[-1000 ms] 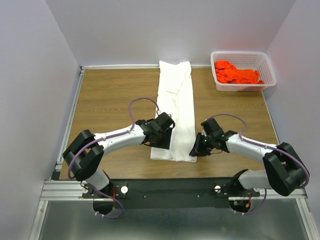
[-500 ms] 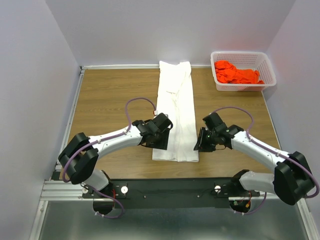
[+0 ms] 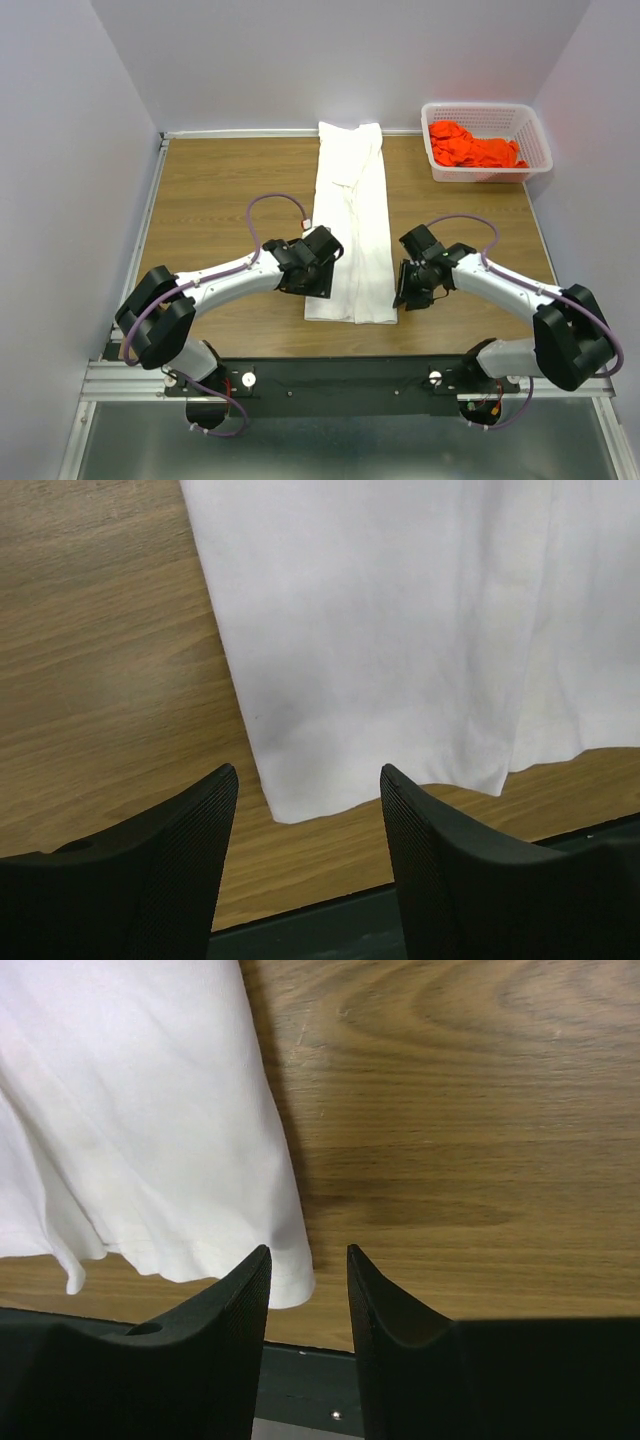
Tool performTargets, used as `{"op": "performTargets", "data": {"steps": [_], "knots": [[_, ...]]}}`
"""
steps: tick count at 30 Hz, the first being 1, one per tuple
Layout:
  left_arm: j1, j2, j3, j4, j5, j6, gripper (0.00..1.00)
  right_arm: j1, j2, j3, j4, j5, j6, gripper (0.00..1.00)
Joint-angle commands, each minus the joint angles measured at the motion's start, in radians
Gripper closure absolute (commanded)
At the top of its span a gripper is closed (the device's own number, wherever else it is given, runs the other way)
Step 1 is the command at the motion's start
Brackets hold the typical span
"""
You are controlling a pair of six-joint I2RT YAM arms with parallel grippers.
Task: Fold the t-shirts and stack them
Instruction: Fold the tshirt
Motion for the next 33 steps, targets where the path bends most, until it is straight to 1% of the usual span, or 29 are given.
{"op": "performTargets", "data": {"steps": [1,6,9,16,23,25,28,33], "knots": [[0.008,-0.009,-0.015,-0.021,-0.039,0.002,0.33,0.004,0.021,-0.024,0.040,-0.055,-0.003,0.57],[0.017,-0.012,-0.019,-0.017,-0.041,0.007,0.33,0.004,-0.019,-0.001,0.040,-0.052,0.006,0.56],[0.020,-0.005,-0.024,-0.010,-0.038,0.011,0.33,0.004,0.002,-0.004,0.044,-0.049,0.008,0.56],[0.022,-0.006,-0.038,-0.001,-0.035,0.014,0.33,0.004,0.008,-0.070,0.074,-0.054,0.014,0.56],[0.022,-0.008,-0.065,0.009,-0.024,0.010,0.33,0.004,0.053,-0.144,0.152,-0.107,0.017,0.57],[0.022,-0.009,-0.070,0.009,-0.024,0.010,0.33,0.004,0.048,-0.155,0.152,-0.098,0.016,0.57],[0.022,-0.014,-0.081,0.008,-0.024,0.005,0.33,0.004,0.044,-0.169,0.150,-0.088,0.016,0.60],[0.022,-0.009,-0.099,0.013,-0.027,-0.003,0.35,0.004,0.051,-0.176,0.147,-0.081,0.016,0.72]]}}
